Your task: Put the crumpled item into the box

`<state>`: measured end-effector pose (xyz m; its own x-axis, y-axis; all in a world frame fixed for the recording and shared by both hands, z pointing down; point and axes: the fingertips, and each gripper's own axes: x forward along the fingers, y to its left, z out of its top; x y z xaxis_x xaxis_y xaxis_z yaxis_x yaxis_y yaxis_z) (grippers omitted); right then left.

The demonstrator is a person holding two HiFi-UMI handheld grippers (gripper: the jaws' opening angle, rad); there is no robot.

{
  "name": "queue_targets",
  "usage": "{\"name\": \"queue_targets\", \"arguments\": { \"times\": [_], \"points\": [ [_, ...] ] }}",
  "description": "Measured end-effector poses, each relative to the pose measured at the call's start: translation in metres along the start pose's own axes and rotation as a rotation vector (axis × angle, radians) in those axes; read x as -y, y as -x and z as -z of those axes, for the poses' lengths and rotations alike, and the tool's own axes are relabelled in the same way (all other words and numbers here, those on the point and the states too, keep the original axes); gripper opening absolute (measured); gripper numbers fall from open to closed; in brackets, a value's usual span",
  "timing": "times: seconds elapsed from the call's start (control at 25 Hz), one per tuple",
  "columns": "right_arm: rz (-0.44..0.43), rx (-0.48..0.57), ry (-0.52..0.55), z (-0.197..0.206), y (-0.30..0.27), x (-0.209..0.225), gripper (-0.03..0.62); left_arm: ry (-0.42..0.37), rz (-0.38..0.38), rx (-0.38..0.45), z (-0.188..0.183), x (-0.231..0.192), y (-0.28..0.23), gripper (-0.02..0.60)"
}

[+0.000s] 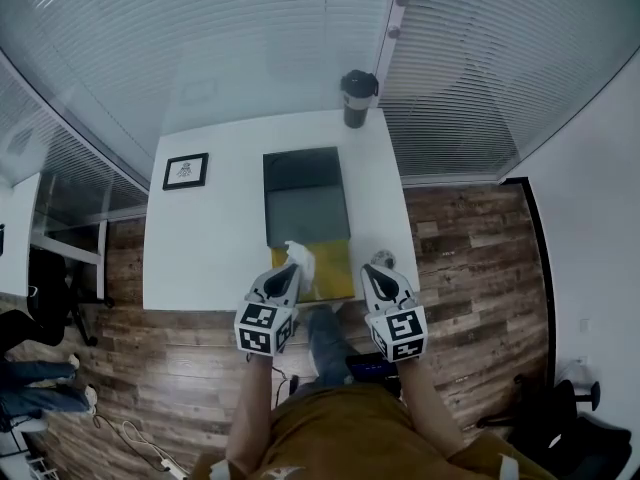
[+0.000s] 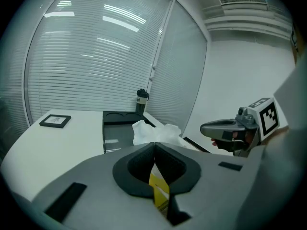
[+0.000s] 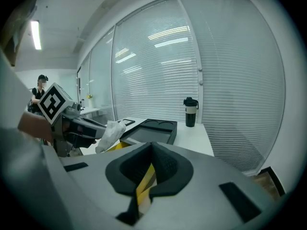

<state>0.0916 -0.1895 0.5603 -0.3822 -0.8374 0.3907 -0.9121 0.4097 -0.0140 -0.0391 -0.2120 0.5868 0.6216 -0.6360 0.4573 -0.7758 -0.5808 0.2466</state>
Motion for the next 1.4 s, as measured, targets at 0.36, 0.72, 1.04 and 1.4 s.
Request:
{"name": "queue_targets", "arguments": {
  "times": [0.36, 0.72, 1.04, 1.4],
  "points": [
    [-0.008, -0.056, 0.011, 0.015, -0.016, 0.002, 0.012, 0.018, 0.012, -0.088, 0.026, -0.007, -0.017, 0.026],
    [-0.019, -0.107, 0.018, 0.029, -0.028, 0.007, 0.012, -0.006, 0.022, -0.185, 0.049, -0.011, -0.033, 0.026],
    [-0.024, -0.13, 0.008, 0.036, -0.034, 0.01, 0.012, -0.013, 0.051, -0.298, 0.063, -0.005, -0.048, 0.026],
    [-0.018, -0.151, -0.009, 0.045, -0.036, 0.019, 0.012, -0.011, 0.069, -0.422, 0.075, -0.001, -0.062, 0.026]
  ]
}}
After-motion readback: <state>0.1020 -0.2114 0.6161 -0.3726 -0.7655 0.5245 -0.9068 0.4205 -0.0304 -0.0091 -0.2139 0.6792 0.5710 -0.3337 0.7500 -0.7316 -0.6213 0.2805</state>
